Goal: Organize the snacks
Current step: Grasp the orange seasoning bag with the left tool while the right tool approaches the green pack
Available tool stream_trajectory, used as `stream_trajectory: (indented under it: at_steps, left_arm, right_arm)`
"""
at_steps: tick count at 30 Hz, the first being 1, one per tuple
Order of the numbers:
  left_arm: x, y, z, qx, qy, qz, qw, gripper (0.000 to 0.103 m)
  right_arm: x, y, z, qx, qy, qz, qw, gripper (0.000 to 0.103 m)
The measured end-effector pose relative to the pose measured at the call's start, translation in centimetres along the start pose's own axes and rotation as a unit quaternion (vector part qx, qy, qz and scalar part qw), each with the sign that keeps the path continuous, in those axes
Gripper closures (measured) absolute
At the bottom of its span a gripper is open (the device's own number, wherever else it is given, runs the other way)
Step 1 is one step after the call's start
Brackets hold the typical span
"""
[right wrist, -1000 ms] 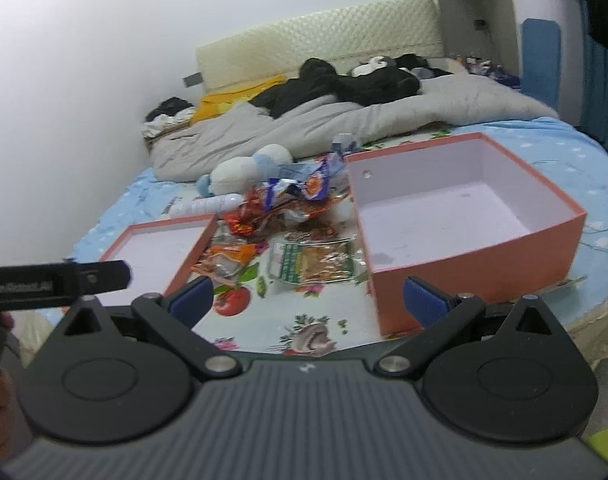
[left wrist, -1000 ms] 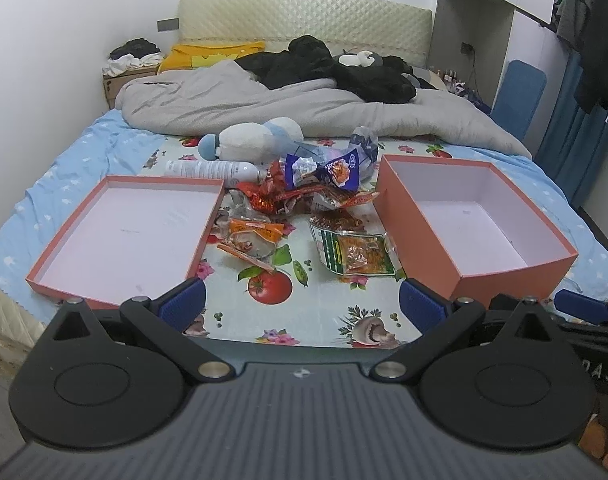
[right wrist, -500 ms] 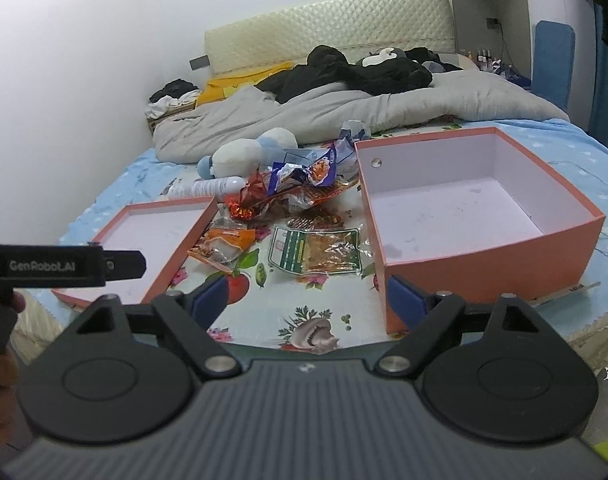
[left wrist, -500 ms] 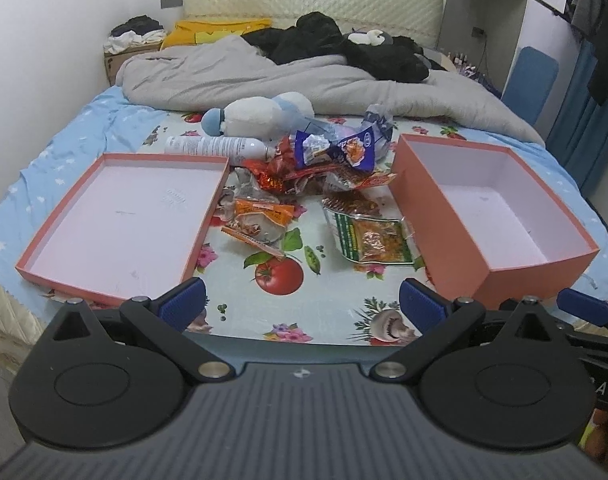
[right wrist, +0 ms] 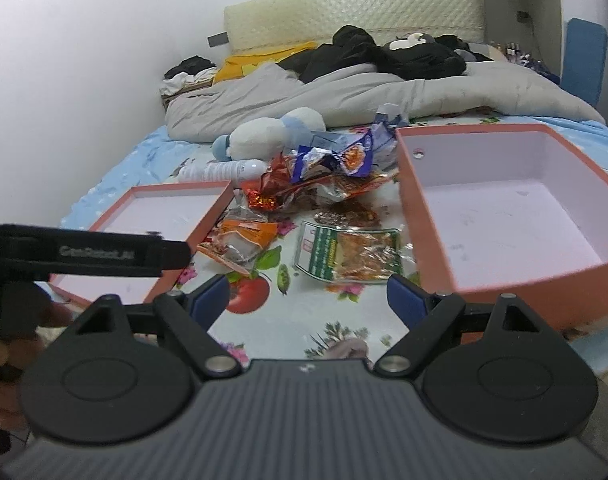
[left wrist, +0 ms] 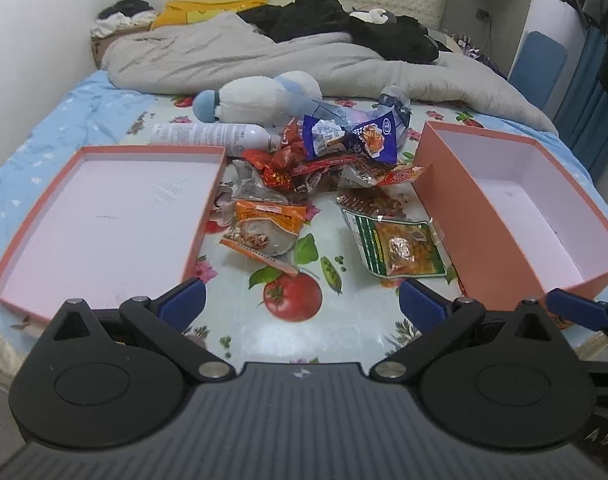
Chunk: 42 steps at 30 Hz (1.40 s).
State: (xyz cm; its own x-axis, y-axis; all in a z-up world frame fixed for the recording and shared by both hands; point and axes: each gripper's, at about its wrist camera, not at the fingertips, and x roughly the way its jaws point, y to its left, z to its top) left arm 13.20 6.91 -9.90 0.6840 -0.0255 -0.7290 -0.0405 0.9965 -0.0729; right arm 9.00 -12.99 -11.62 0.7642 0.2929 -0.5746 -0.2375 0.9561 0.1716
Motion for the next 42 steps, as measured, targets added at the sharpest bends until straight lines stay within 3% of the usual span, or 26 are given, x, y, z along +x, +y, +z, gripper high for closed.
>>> stream_trajectory:
  at_steps: [11,20,23,31,37,40,42]
  left_arm:
    - [9.9,2.6,4.1,0.006,0.043,0.000,0.9990,0.000]
    - [17.2,2.9,6.1,0.029,0.075,-0.011,0.9967,0.000]
    - [19.3,3.1,6.4,0.029,0.083,-0.018,0.9960,0.002]
    - [22.9,3.6,6.7,0.040,0.095,-0.018,0.9944,0.007]
    - [24.6,3.8,5.5,0.042,0.112,-0.002,0.9929,0.012]
    - [25.0,4.3,5.0,0.032,0.120,-0.004,0.9922,0.018]
    - [25.0,4.5,4.6,0.026,0.119,-0.008,0.9926,0.020]
  right_arm:
    - [9.5,-0.4,0.8,0.036,0.043,-0.040,0.998,0.020]
    - [15.9,-1.3,0.8,0.029,0.057,-0.095,0.993,0.023]
    - [17.9,-1.6,1.0,0.033,0.073,-0.117,0.990,0.028]
    - [20.8,-1.8,1.1,0.011,0.069,-0.165,0.984,0.028]
    - [22.5,-2.0,0.5,-0.022,0.088,-0.170,0.981,0.025]
    - [22.9,-1.7,0.1,-0.036,0.103,-0.153,0.982,0.010]
    - [22.8,-1.9,-0.1,-0.031,0.104,-0.138,0.984,0.007]
